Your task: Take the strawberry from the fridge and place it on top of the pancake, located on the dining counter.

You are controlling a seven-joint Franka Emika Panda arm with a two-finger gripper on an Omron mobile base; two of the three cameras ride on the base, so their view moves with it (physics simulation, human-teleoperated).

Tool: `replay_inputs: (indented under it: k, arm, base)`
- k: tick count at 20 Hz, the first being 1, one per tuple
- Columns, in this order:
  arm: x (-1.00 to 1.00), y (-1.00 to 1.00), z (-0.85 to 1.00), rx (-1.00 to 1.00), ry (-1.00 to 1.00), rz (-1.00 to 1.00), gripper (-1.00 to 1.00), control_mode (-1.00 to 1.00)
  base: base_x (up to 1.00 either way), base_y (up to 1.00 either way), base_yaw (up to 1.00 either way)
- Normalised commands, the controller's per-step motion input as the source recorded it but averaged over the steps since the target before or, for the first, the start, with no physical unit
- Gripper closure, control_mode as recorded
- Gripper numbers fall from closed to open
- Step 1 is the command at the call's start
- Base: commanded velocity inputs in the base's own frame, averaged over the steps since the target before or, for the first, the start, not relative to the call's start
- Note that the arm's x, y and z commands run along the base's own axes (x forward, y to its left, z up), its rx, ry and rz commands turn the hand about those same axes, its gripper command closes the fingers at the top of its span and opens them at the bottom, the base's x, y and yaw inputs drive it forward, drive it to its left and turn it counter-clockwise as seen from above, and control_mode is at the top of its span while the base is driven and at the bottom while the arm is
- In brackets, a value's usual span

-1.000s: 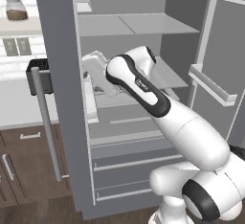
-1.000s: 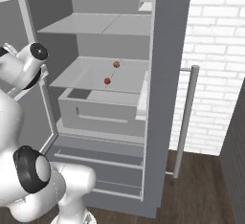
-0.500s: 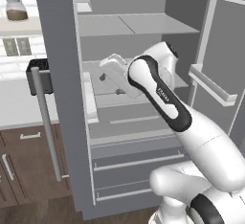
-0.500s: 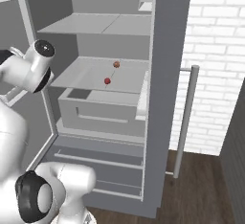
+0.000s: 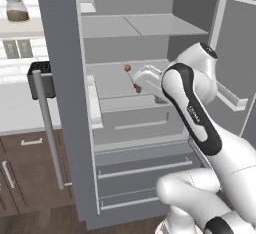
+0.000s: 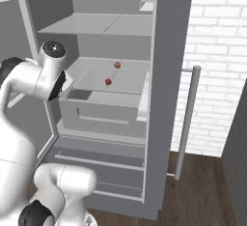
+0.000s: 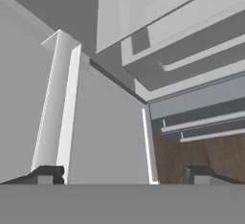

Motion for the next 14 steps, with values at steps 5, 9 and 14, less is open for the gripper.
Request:
replay_inputs:
  k: [5, 9, 14]
  arm:
    - [-0.28, -0.86, -0.23, -0.23, 0.0, -0.06, -1.0, -1.0]
    - [-0.25, -0.64, -0.26, -0.25, 0.0, -0.06, -1.0, -1.0]
    - [-0.24, -0.21, -0.5, -0.28, 0.01, -0.08, -1.0, -1.0]
  base:
    - [0.0, 0.0, 0.0]
    - [0.0, 0.0, 0.0]
    - [0.0, 0.0, 0.0]
